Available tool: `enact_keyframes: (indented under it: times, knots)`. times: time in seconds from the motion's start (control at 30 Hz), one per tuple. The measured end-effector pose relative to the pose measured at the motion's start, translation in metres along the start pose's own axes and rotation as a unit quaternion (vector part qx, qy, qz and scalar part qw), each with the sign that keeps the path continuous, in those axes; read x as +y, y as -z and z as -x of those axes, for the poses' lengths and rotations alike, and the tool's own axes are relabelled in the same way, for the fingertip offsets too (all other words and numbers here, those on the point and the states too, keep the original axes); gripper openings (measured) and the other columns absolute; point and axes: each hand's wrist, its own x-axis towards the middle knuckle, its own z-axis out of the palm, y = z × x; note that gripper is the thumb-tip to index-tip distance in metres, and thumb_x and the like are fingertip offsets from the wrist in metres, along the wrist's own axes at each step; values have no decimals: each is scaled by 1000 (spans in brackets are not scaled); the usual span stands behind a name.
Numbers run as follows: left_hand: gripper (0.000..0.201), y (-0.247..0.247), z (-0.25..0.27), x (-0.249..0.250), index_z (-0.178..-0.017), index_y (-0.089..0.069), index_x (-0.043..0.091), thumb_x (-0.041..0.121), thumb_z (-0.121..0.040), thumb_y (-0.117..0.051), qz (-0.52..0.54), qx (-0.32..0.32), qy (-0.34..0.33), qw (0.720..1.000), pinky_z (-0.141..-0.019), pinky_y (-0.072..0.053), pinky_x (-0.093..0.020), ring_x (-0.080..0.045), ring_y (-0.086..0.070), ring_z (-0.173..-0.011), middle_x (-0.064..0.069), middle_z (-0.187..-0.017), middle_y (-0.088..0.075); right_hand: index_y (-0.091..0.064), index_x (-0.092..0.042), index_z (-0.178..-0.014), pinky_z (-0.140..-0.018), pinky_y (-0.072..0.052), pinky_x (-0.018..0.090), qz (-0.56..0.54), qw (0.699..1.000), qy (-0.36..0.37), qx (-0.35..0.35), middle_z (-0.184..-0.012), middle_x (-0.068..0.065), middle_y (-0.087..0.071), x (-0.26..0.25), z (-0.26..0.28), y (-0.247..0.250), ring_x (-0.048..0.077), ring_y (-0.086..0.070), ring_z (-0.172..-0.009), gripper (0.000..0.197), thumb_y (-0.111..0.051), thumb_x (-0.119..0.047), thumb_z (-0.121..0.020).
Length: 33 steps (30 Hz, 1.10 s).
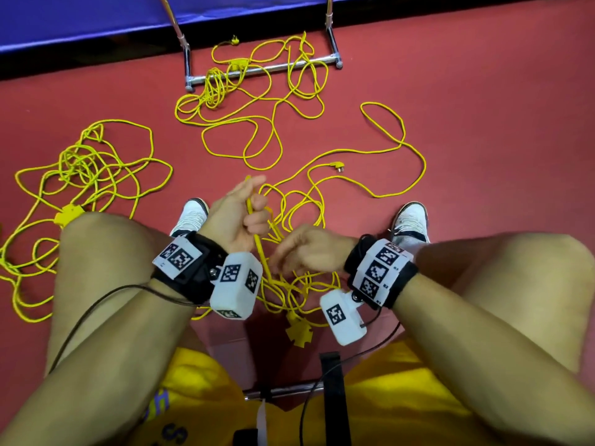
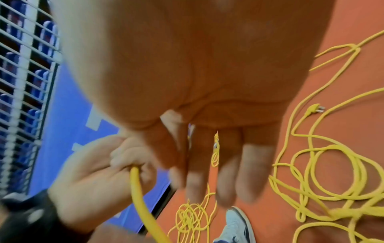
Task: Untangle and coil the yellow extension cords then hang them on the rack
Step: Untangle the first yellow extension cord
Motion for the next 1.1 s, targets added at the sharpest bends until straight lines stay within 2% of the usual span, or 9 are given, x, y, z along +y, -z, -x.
enact_keyframes:
  times: [0.1, 0.23, 0.4, 0.47, 0.6, 0.7, 0.83, 0.93, 1.1]
  knots:
    - [25, -4, 11, 3, -123, -58, 24, 27, -103, -42, -84, -100, -40, 991, -41, -10, -18, -4, -24, -37, 4, -59, -41, -62, 0, -111, -53, -47, 29, -197, 956, -75, 202, -77, 6, -64, -10, -3, 16, 18, -58, -62, 29, -47, -23, -103]
    - [34, -3, 20, -8, -127, -56, 8, 19, -95, -55, -177, -197, 32, 964, -41, -13, -17, -5, -26, -39, 2, -61, -45, -54, -9, -116, -60, -52, 29, -423, 881, -72, 199, -90, 5, -72, -13, -3, 43, 20, -69, -76, 67, -28, -67, -96]
    - [23, -3, 22, -28, -112, -66, 9, 15, -91, -59, -330, -206, 109, 915, -46, -13, -22, -8, -29, -44, 1, -60, -42, -59, -7, -103, -70, -59, 29, -475, 848, 7, 234, -104, 11, -70, -14, -6, 45, 24, -70, -90, 13, -65, -14, -93]
    - [20, -3, 21, -31, -112, -67, 10, 10, -97, -54, -356, -192, 113, 908, -46, -15, -23, -9, -30, -45, 2, -60, -41, -54, -3, -112, -71, -60, 32, -501, 834, 19, 232, -96, 11, -69, -12, -7, 45, 25, -71, -87, 27, -68, -2, -89]
    - [25, -2, 17, -30, -116, -69, 18, 24, -102, -50, -349, -146, 59, 924, -49, -13, -26, -8, -27, -47, 5, -60, -35, -57, -5, -103, -55, -56, 30, -346, 898, -106, 250, -82, 8, -54, -7, -9, 34, 15, -63, -54, 27, -75, -17, -86]
    - [40, -5, 15, -31, -119, -68, 17, 43, -102, -44, -334, -113, 62, 934, -46, -14, -24, -9, -24, -48, 5, -60, -34, -61, -8, -103, -52, -55, 26, -292, 917, -197, 187, -84, 6, -60, -3, -5, 32, 17, -63, -61, 33, -64, -38, -92]
    - [34, -6, 20, -37, -118, -67, 12, 34, -103, -47, -343, -136, 89, 925, -45, -23, -23, -10, -32, -48, 4, -60, -41, -61, -3, -97, -46, -50, 23, -397, 891, -98, 196, -85, 9, -66, -8, -5, 36, 15, -64, -60, 9, -54, -8, -98]
    - [26, -4, 16, -36, -98, -70, 10, 33, -99, -57, -333, -91, 99, 933, -48, -40, -22, -12, -42, -50, 0, -63, -47, -59, -1, -108, -64, -58, 31, -443, 861, 0, 250, -90, 9, -70, -9, -6, 38, 17, -71, -76, 16, -46, 2, -100]
    - [24, -2, 11, -26, -107, -64, 10, 19, -89, -50, -184, -37, 120, 975, -80, -53, -42, -28, -64, -80, -8, -82, -66, -57, -13, -108, -57, -48, 25, -384, 892, 84, 221, -86, -1, -64, -17, -1, 38, 9, -57, -66, 23, -40, 2, -101]
